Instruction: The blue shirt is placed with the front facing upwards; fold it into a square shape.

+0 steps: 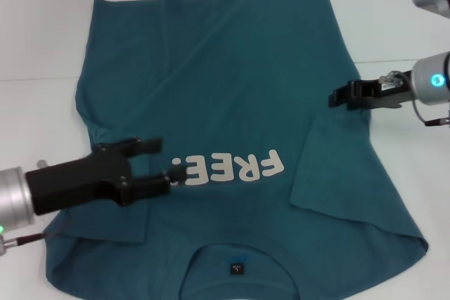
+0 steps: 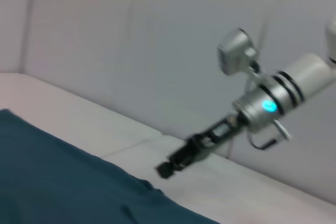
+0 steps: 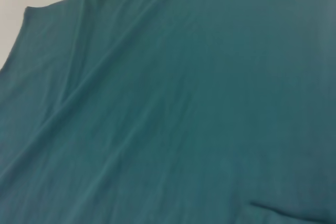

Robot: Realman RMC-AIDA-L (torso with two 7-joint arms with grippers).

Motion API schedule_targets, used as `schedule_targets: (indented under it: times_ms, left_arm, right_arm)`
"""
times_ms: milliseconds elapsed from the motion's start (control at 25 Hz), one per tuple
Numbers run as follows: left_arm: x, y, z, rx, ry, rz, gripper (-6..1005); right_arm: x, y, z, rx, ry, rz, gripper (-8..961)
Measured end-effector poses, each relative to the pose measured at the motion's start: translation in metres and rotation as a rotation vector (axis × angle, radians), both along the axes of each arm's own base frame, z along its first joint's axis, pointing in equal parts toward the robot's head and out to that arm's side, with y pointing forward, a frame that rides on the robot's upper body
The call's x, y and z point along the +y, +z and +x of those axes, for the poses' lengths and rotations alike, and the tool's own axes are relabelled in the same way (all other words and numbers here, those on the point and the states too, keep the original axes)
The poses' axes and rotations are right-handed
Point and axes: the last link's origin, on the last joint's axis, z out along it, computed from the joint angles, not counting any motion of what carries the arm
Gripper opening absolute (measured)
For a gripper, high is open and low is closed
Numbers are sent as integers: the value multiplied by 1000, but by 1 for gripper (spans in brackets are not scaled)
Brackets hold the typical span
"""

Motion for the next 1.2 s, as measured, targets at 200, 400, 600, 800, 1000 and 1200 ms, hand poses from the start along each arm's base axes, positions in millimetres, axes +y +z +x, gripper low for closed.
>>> schedule_targets:
  times_ms: [200,400,600,800,1000,1200]
  left_arm:
    - [-8,30,-14,-34,127,60,828]
    - [-38,57,-38,-26,258,106,828]
    - [-60,61,-64,8,403,74,828]
    - [-70,51,-78,124,416,23,828]
    - [-66,46,-84,168,391,49,828]
    - [-59,40,-93,194,412,85,828]
  right_arm:
    - [-17,27,2,50,64,1,473]
    - [-52,49,12,120,174,-4,594]
    - [-84,53,32,183,243,30,722]
    - [-95,48,45,188,262,49,748]
    - [-97,42,49,198,261,37,747]
    - [-96,42,51,200,254,34,747]
